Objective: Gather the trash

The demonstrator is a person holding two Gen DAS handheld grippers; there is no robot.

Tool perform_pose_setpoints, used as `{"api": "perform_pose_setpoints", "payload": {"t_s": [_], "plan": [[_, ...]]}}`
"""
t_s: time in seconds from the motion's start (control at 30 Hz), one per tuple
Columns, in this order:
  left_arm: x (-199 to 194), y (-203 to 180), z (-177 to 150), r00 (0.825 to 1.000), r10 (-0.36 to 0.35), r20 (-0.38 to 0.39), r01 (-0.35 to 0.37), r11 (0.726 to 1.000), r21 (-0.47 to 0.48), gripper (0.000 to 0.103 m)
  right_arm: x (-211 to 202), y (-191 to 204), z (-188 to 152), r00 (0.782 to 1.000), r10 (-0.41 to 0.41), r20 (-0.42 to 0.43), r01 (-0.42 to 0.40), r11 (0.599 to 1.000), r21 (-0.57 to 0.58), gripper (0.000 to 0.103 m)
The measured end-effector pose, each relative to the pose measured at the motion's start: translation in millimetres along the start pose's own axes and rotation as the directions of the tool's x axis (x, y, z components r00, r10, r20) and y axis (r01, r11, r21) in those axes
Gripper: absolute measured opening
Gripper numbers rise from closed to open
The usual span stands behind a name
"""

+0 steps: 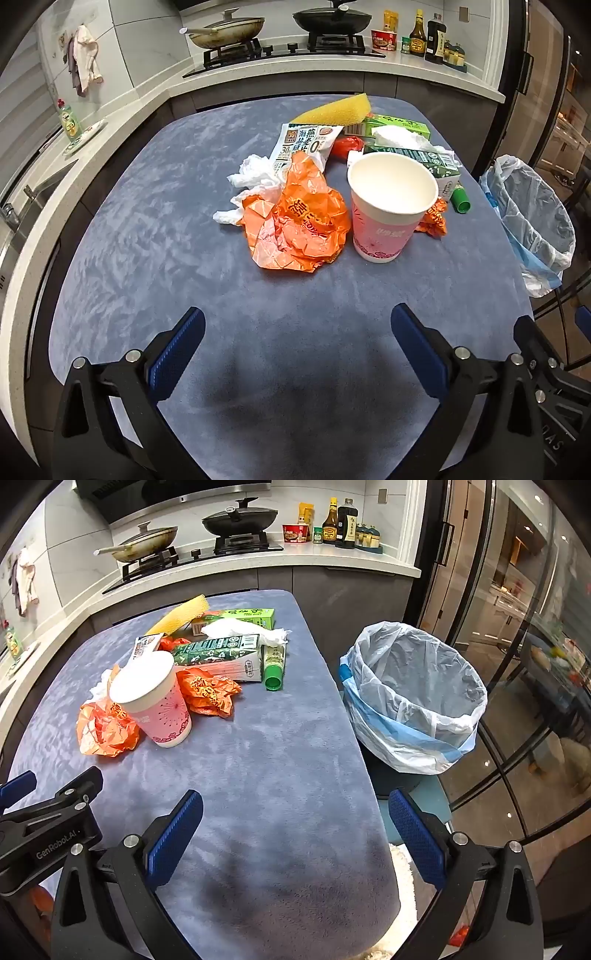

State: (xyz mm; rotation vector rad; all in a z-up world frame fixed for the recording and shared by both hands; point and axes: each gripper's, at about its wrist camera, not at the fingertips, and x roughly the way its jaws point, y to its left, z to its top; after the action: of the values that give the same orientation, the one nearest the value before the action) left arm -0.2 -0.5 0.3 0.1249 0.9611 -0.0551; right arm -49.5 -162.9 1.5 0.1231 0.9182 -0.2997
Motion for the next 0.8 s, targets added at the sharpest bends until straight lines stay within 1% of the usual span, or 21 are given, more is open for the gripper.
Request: {"api": "perform_pose_setpoints", "payload": {"t_s": [0.27, 0.53, 0.8], "plan": [[-0.4, 0.8, 0.9, 1.000, -0.007, 0.005, 0.007, 1.000, 0.001, 0.096, -1.5, -0.4, -0.5, 1.000, -0.004, 0.005, 0.004, 1.000, 0.002, 0.096], [-10.5, -10.1, 1.6, 1.000, -0.005, 0.019, 0.005, 1.000, 0.016, 0.096, -7.8, -5.1, 1.1, 1.000, -0.007, 0.012, 0.007, 1.000, 0.004, 0.096], [-14.9, -11.3, -0.5, 1.000, -0.018, 0.024, 0.017, 1.000, 0.025, 0.096, -10.0, -4.8, -3.5, 1.000, -0.012, 0.018, 0.012, 1.000, 0.008, 0.096]]}}
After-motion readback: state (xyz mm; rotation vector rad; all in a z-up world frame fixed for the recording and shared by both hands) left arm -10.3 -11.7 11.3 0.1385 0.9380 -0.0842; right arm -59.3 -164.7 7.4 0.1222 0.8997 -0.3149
